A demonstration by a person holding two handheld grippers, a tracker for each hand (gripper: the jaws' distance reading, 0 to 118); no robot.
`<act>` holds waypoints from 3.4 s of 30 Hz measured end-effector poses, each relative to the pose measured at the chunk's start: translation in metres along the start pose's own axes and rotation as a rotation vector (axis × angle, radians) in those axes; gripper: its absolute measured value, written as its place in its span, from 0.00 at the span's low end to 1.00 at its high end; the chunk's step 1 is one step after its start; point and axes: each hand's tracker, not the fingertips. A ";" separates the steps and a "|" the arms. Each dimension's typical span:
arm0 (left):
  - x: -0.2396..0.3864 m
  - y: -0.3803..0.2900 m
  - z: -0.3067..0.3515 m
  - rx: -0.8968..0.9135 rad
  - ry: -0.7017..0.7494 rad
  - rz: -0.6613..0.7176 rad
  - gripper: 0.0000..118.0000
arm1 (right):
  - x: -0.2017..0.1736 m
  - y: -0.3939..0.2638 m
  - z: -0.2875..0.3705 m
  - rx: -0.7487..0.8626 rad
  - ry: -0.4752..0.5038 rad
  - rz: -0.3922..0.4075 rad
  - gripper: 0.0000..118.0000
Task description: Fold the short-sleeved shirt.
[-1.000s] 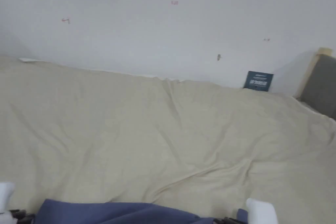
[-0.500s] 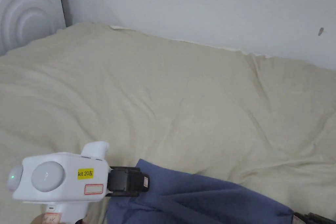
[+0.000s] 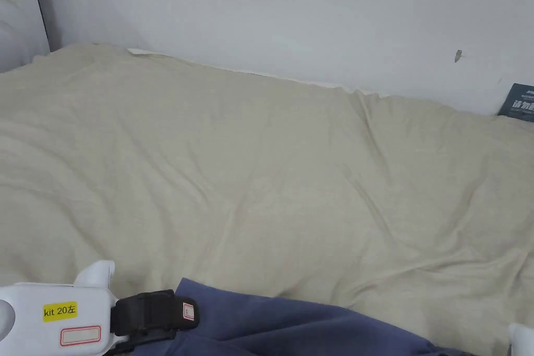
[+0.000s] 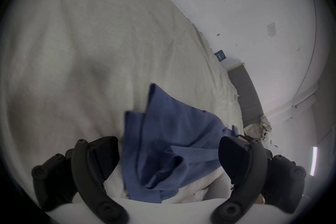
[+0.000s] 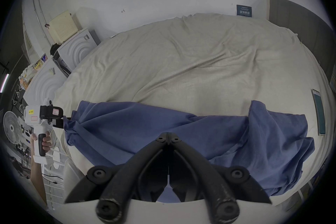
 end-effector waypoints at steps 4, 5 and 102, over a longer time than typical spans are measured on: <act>0.012 -0.009 -0.016 -0.049 0.067 -0.087 0.94 | 0.001 -0.003 -0.006 -0.016 0.000 0.000 0.00; 0.015 -0.010 -0.015 -0.044 0.052 -0.093 0.94 | 0.001 -0.004 -0.006 -0.019 0.003 -0.002 0.00; 0.218 -0.088 -0.191 -0.335 0.224 -0.463 0.00 | 0.142 -0.053 0.084 0.129 -0.016 -0.236 0.00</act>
